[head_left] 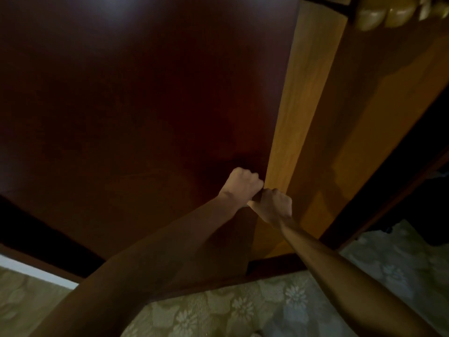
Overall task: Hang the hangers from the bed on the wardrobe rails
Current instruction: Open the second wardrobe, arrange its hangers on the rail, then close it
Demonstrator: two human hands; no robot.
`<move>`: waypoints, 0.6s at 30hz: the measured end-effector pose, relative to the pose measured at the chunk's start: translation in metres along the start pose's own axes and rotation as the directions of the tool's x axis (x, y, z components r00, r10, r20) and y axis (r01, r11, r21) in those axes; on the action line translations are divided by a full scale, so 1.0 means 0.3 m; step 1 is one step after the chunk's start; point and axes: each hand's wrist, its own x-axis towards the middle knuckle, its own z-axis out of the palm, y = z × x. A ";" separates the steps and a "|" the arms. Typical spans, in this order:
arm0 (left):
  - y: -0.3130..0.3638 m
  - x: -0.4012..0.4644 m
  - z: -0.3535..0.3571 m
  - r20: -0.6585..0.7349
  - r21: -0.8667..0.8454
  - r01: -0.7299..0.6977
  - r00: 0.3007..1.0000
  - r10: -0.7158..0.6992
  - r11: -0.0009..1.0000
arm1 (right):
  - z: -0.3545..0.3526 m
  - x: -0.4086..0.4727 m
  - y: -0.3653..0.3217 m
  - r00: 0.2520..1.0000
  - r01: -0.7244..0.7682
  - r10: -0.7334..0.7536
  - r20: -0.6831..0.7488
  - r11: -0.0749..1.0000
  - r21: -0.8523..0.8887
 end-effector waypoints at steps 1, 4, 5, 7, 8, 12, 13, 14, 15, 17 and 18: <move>0.006 0.003 0.004 0.005 -0.029 0.019 1.000 -0.019 0.999 | -0.009 -0.006 0.016 1.000 -0.007 0.007 0.005 1.000 0.013; 0.007 -0.036 0.067 0.043 -0.161 0.141 0.990 -0.135 0.977 | -0.014 -0.026 0.050 0.997 -0.024 0.020 0.072 0.998 0.056; 0.000 -0.070 0.101 0.036 -0.219 0.192 0.981 -0.189 0.957 | -0.009 -0.034 0.049 0.996 -0.014 0.010 0.086 0.999 0.040; -0.024 -0.171 0.182 0.062 -0.324 0.288 0.957 -0.283 0.901 | 0.012 -0.056 0.014 0.993 0.036 -0.039 0.110 0.999 0.027; -0.041 -0.234 0.225 0.098 -0.363 0.332 0.943 -0.319 0.871 | 0.028 -0.076 -0.022 0.990 0.071 -0.076 0.120 0.996 0.045; -0.156 -0.525 0.373 0.307 -0.370 0.566 0.823 -0.478 0.737 | 0.079 -0.163 -0.283 0.944 0.239 -0.265 0.197 0.960 0.145; -0.190 -0.605 0.405 0.369 -0.350 0.624 0.777 -0.510 0.699 | 0.091 -0.185 -0.365 0.923 0.280 -0.313 0.225 0.945 0.170; -0.228 -0.686 0.436 0.423 -0.327 0.679 0.727 -0.540 0.658 | 0.106 -0.205 -0.452 0.903 0.320 -0.361 0.234 0.927 0.196; -0.269 -0.765 0.468 0.462 -0.302 0.728 0.677 -0.573 0.616 | 0.119 -0.226 -0.540 0.888 0.356 -0.403 0.222 0.907 0.223; -0.363 -0.916 0.529 0.497 -0.270 0.821 0.567 -0.657 0.504 | 0.134 -0.266 -0.731 0.863 0.420 -0.470 0.186 0.871 0.255; -0.412 -0.987 0.555 0.500 -0.276 0.861 0.507 -0.701 0.427 | 0.136 -0.283 -0.831 0.852 0.445 -0.495 0.169 0.856 0.263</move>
